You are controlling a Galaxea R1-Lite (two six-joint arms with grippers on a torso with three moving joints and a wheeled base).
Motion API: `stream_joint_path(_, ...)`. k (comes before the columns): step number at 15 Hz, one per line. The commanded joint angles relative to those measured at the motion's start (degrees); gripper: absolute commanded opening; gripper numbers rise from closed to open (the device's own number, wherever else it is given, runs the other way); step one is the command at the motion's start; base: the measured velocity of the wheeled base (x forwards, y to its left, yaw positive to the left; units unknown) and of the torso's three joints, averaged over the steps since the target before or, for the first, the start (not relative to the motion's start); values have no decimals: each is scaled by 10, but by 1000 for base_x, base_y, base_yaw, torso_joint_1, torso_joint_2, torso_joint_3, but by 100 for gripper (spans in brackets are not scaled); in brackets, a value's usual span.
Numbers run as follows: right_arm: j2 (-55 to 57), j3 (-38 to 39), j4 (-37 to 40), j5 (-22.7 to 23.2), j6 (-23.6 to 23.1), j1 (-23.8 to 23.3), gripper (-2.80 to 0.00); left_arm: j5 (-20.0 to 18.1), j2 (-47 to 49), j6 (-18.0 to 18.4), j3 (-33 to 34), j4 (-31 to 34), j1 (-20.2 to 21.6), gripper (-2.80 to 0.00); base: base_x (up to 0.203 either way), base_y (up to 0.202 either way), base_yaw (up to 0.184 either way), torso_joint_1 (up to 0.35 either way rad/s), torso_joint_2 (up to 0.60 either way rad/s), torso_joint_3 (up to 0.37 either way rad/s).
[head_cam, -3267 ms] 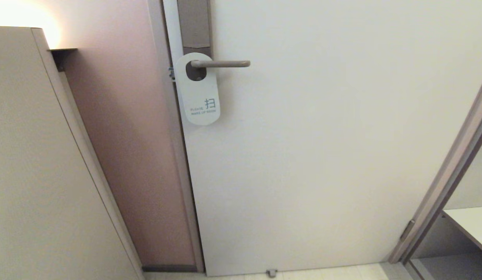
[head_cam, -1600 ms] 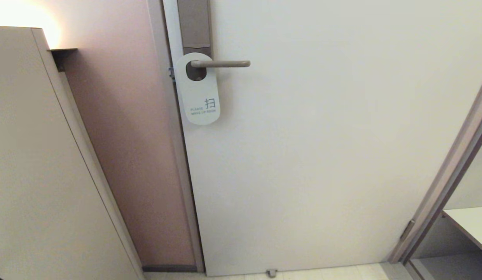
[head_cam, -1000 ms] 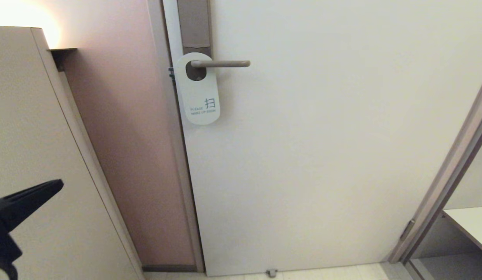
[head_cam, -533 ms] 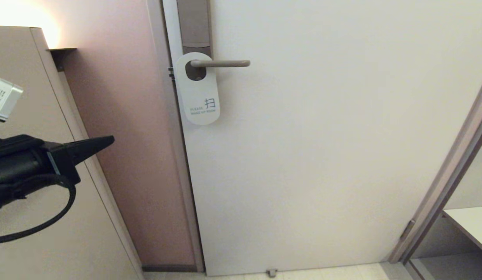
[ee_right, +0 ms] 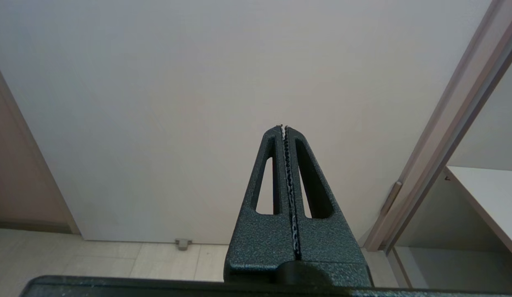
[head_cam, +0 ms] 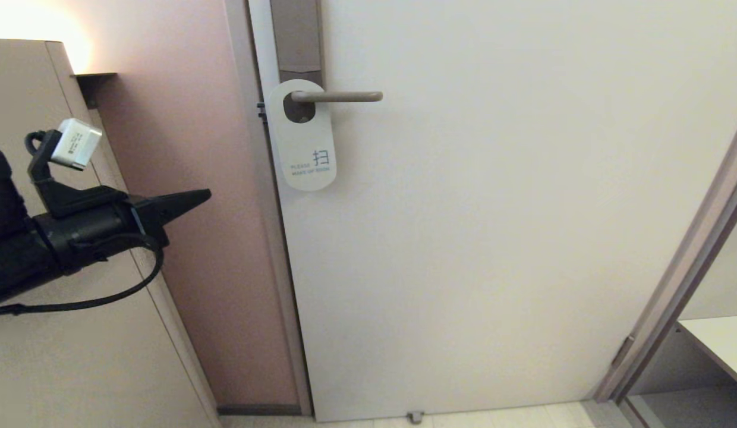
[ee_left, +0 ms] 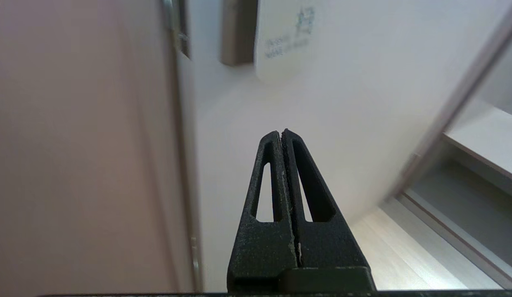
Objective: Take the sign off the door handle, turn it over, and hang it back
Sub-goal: Take down the sign
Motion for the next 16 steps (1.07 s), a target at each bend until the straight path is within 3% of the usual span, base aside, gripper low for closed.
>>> stream_joint_path(1, 0, 0, 0, 0, 0, 0, -280, -7, 41, -2, -14, -4, 1, -280, 0, 0, 0, 0, 0, 0)
stream_joint_path(8, 0, 0, 0, 0, -1, 0, -280, -10, 102, -2, -65, -9, -4, -280, 0, 0, 0, 0, 0, 0)
stream_joint_path(9, 0, 0, 0, 0, -1, 0, -280, -10, 105, -1, -65, -10, -7, -34, 0, 0, 0, 0, 0, 0)
stream_joint_path(10, 0, 0, 0, 0, 0, 0, -280, -10, 107, -1, -66, -11, -7, 0, 0, 0, 0, 0, 0, 0)
stream_joint_path(16, 0, 0, 0, 0, 0, 0, -280, -11, 149, -4, -92, -62, -7, 0, 0, 0, 0, 0, 0, 0)
